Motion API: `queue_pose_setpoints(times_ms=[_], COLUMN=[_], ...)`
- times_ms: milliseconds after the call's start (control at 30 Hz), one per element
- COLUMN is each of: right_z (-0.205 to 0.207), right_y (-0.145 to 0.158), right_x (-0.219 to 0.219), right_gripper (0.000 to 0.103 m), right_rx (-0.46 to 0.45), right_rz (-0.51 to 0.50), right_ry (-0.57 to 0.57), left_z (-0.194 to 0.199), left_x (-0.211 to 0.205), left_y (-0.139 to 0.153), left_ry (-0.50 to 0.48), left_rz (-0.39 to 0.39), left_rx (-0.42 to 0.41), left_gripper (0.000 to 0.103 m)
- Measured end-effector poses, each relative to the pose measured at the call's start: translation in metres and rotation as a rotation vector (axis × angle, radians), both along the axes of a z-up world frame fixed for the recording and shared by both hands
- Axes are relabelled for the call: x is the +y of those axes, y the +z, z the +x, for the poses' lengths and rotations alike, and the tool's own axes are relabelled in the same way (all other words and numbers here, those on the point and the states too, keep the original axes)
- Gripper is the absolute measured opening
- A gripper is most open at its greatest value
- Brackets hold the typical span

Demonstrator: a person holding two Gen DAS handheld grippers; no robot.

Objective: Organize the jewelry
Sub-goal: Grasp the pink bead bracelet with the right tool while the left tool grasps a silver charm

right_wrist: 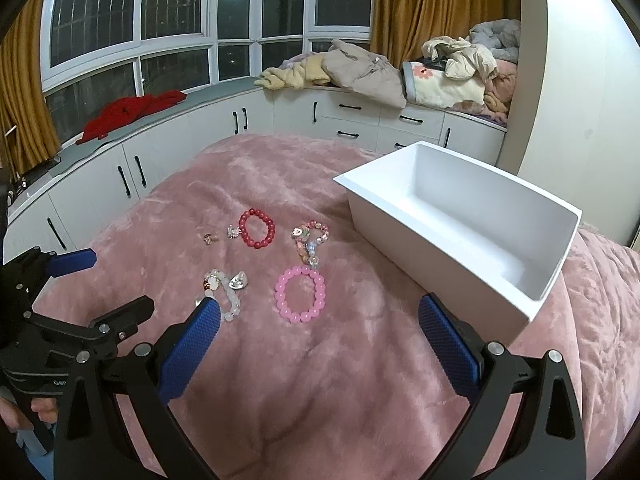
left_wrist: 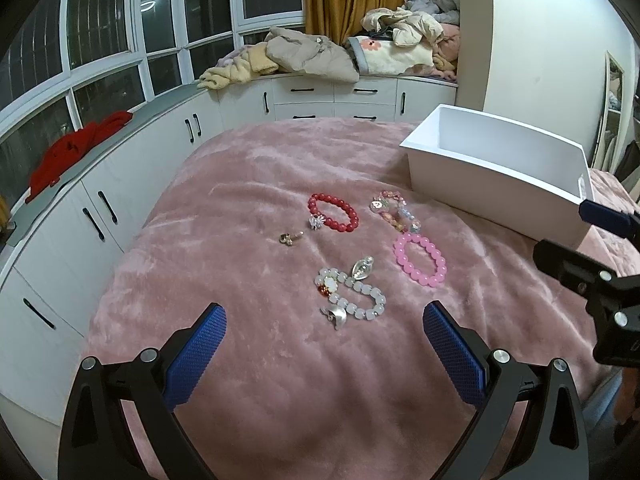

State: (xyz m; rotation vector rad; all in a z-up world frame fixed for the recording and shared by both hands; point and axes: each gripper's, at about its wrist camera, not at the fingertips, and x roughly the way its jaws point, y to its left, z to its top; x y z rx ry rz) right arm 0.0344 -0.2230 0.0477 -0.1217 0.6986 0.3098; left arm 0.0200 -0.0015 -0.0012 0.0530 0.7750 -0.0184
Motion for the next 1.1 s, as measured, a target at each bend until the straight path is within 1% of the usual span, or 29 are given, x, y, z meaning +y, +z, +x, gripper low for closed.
queue_pose_setpoints(times_ms=[200,233,267,333,400,467,600,700,733,767,867,933,1000,1033,1100], right_z=[0.023,0.028,0.033,0.042,0.050,0.059,0.077,0.091,0.095,0.100,0.113,0.120,0.126,0.128,0.132], right_y=[-0.002,-0.003,-0.005,-0.010,-0.014,-0.020,-0.031,-0.040,-0.043,-0.048,-0.063,-0.074,-0.087,-0.091,-0.103], right_x=[0.009,0.011,0.013,0.017,0.020,0.024,0.032,0.037,0.038,0.040,0.043,0.047,0.049,0.050,0.050], right_gripper=[0.097,0.096,0.093,0.089,0.088,0.085,0.084,0.083,0.081,0.076,0.069,0.066,0.063,0.061,0.058], right_rx=[0.037,0.048,0.058,0.084,0.107,0.128,0.154,0.168,0.175,0.186,0.213,0.230,0.244,0.251,0.268], right_rz=[-0.039,-0.046,-0.055,-0.070,-0.080,-0.090,-0.116,-0.136,-0.142,-0.151,-0.175,-0.199,-0.219,-0.225,-0.237], right_ry=[0.027,0.032,0.039,0.057,0.070,0.088,0.106,0.121,0.127,0.136,0.153,0.160,0.174,0.179,0.190], left_z=[0.020,0.023,0.028,0.035,0.041,0.047,0.055,0.060,0.062,0.064,0.068,0.072,0.075,0.077,0.082], left_x=[-0.003,-0.004,-0.004,-0.004,-0.003,0.000,0.005,0.009,0.010,0.011,0.012,0.013,0.014,0.015,0.016], left_y=[-0.008,-0.010,-0.013,-0.017,-0.022,-0.027,-0.037,-0.048,-0.053,-0.057,-0.066,-0.072,-0.078,-0.080,-0.088], left_ry=[-0.029,-0.039,-0.048,-0.056,-0.057,-0.056,-0.051,-0.049,-0.048,-0.046,-0.047,-0.042,-0.038,-0.037,-0.030], left_rz=[0.019,0.019,0.018,0.011,-0.003,-0.014,-0.021,-0.026,-0.026,-0.021,-0.004,0.002,-0.004,-0.005,-0.001], left_rx=[0.043,0.051,0.064,0.082,0.101,0.120,0.140,0.178,0.191,0.200,0.217,0.236,0.251,0.258,0.283], left_gripper=[0.100,0.100,0.100,0.100,0.100,0.100,0.100,0.100,0.100,0.099,0.099,0.099,0.095,0.088,0.078])
